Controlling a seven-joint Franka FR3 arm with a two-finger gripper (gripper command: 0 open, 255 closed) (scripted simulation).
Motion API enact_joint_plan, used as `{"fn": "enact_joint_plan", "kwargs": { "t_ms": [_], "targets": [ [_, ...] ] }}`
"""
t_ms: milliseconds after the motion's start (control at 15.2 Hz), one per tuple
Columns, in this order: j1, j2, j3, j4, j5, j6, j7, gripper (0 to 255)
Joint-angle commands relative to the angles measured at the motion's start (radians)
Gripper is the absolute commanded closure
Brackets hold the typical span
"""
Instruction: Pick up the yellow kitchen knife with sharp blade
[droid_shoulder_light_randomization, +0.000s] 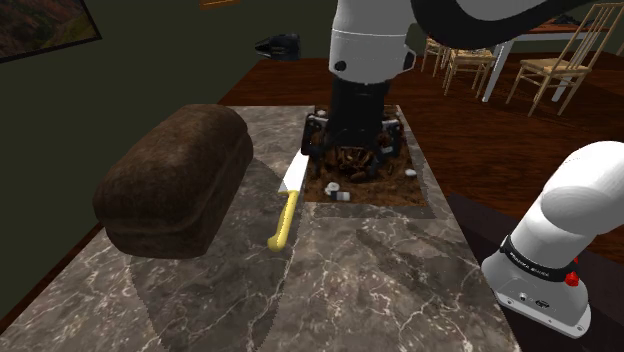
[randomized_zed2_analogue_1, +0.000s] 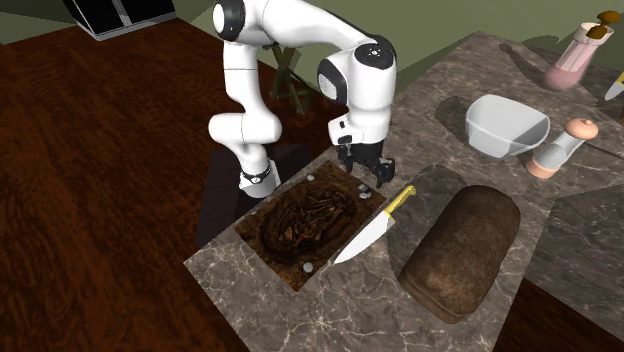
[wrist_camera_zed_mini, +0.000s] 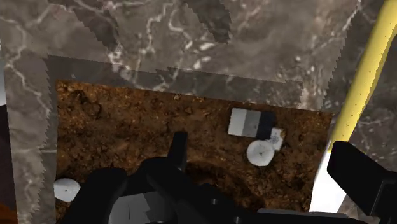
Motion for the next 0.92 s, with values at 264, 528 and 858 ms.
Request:
{"fn": "enact_joint_plan", "kwargs": {
  "t_ms": [264,528,858],
  "targets": [
    [-0.176,0.241,0.28,0.21,-0.134,0.074,0.335,0],
    [-0.256,0.36,0.415,0.261,-0.24,0.118,0.471,0],
    [-0.261,0.376,0.435,0.202,-0.251,0.187,0.478,0]
  ]
}}
